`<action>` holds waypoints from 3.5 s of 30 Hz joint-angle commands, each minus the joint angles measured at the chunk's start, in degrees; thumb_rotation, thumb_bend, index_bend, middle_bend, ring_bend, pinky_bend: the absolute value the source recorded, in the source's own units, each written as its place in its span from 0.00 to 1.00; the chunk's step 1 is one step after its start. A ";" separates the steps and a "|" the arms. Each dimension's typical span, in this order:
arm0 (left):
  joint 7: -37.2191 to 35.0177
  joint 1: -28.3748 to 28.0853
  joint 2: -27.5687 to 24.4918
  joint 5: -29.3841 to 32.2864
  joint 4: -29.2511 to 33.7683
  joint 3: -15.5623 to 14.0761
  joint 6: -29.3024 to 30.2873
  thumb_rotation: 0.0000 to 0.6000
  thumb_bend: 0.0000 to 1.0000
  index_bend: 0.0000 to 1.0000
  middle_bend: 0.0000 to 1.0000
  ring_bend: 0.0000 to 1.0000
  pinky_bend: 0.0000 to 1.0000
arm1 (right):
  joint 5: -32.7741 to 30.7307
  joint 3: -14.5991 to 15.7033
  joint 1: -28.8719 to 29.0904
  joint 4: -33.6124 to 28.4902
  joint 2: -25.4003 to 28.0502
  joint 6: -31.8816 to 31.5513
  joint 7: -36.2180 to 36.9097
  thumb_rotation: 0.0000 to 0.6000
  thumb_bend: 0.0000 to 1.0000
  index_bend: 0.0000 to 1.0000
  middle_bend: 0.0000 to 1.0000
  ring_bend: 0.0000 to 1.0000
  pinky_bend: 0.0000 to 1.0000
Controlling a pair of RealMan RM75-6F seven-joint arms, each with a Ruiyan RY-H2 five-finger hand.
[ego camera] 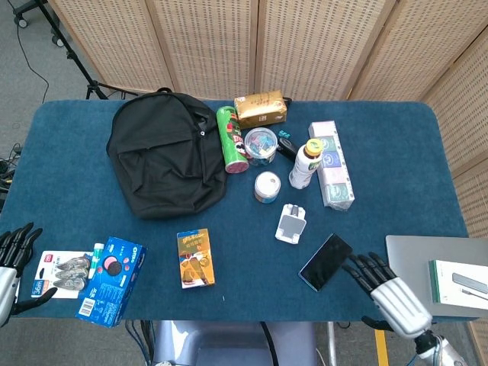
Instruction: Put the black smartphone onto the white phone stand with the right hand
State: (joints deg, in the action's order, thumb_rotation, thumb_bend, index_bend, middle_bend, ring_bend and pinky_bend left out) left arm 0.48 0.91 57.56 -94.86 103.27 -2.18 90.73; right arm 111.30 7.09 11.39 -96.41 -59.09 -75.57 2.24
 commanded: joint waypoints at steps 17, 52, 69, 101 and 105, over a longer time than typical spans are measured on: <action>5.25 -1.93 2.06 4.20 1.06 1.11 -4.29 1.00 0.00 0.00 0.00 0.00 0.00 | 2.38 0.47 18.99 8.34 -0.96 21.10 2.05 1.00 0.00 0.02 0.00 0.00 0.00; 5.12 -3.08 1.74 6.87 1.41 1.69 -6.04 1.00 0.00 0.00 0.00 0.00 0.00 | -1.96 2.62 26.71 17.15 -10.67 26.80 -1.22 1.00 0.00 0.05 0.00 0.00 0.00; 5.33 -3.20 1.85 6.96 1.40 1.47 -6.23 1.00 0.00 0.00 0.00 0.00 0.00 | -2.58 3.92 27.26 21.92 -14.09 26.03 -3.05 1.00 0.00 0.09 0.00 0.00 0.00; 3.64 -3.18 1.02 6.89 1.66 1.23 -6.04 1.00 0.00 0.00 0.00 0.00 0.00 | 0.63 1.42 24.27 29.72 -14.55 0.95 -3.29 1.00 0.34 0.59 0.52 0.40 0.34; 3.00 -3.34 0.44 7.07 2.22 1.62 -5.88 1.00 0.00 0.00 0.00 0.00 0.00 | -0.31 -1.54 25.38 24.87 -11.19 0.98 -9.77 1.00 0.34 0.59 0.52 0.40 0.34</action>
State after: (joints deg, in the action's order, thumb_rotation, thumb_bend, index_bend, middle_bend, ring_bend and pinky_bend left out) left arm 3.67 -2.39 58.15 -87.79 105.33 -0.60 84.85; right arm 111.44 7.99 35.95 -68.22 -72.86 -73.84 -3.17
